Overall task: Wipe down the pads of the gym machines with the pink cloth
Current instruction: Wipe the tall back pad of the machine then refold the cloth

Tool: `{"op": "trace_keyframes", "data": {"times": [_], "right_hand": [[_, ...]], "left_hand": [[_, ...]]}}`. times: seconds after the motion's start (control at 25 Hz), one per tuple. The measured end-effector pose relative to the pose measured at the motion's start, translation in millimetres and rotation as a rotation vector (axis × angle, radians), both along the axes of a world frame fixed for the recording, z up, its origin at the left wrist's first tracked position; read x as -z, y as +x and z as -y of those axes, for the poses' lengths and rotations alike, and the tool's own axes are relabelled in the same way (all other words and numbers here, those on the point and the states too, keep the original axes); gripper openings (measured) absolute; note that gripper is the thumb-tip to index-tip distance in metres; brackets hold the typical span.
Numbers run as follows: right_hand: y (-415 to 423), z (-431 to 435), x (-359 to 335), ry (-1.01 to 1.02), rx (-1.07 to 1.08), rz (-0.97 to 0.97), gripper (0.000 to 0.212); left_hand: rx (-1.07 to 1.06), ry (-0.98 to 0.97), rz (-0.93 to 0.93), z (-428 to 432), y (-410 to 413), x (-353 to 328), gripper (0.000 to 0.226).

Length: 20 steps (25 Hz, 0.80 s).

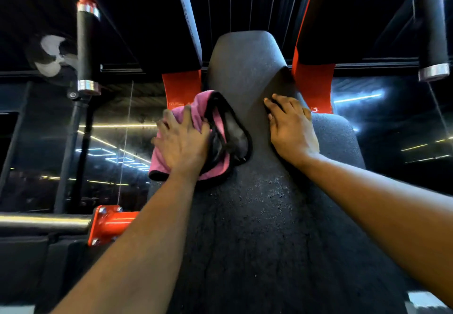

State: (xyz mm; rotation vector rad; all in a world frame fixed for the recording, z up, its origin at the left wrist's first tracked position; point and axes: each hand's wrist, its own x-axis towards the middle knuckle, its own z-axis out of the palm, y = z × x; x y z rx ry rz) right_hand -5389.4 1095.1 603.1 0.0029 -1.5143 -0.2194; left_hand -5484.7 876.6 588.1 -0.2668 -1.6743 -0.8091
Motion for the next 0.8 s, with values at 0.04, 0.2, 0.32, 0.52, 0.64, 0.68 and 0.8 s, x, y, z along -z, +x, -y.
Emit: {"op": "trace_keyframes", "data": {"times": [0.04,0.2,0.32,0.52,0.64,0.68,0.8], "right_hand": [[0,0,1,-0.009,0.007,0.003,0.043],[-1,5,3,-0.05,0.044,0.039,0.045],[-2,9,7,-0.08,0.064,0.041,0.047],[-2,9,7,-0.076,0.083,0.02,0.048],[-4,11,7,-0.1,0.101,0.028,0.048],[-4,13,8,-0.113,0.1,0.033,0.049],[-3,19,9,-0.145,0.093,0.045,0.05]], "left_hand": [[-0.004,0.053,0.012,7,-6,3,0.057],[0.051,0.189,0.018,46,-25,21,0.054],[0.062,0.069,0.064,49,-21,19,0.071],[0.075,-0.118,0.228,-3,9,1,0.105],[0.076,-0.058,0.161,8,2,20,0.088],[0.091,-0.012,0.143,15,-2,33,0.081],[0.117,0.095,0.128,23,-4,79,0.074]]}}
